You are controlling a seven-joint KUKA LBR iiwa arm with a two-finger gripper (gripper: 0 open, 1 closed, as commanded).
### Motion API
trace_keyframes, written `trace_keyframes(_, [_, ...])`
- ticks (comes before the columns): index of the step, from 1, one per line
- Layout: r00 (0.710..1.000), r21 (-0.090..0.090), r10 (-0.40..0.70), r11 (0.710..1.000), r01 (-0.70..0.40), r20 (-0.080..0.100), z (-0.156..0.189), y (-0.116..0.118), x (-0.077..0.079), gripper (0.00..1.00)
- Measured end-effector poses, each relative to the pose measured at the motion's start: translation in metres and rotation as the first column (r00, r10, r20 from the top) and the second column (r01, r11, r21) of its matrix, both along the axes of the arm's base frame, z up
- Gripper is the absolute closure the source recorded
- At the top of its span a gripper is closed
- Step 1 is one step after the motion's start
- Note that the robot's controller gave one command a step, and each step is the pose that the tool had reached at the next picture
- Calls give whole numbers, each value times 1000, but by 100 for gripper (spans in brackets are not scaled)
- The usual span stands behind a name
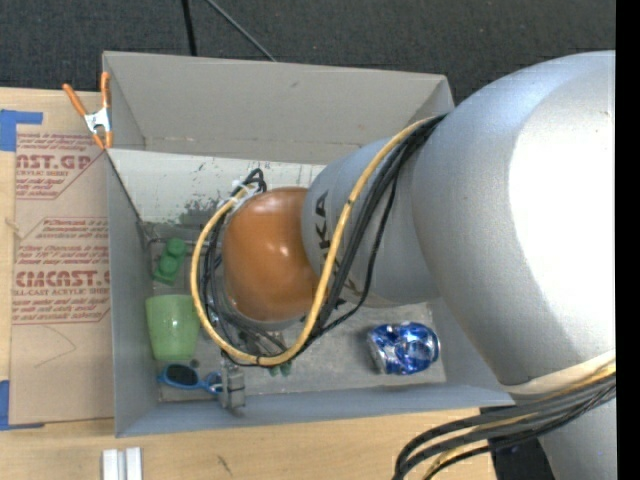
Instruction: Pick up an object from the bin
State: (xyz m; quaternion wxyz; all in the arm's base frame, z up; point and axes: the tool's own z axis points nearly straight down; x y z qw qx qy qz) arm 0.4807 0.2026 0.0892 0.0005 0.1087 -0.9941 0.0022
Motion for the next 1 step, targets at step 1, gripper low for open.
trace_keyframes(1, [999,-17,-38,999,38,6,-9,4,8,0])
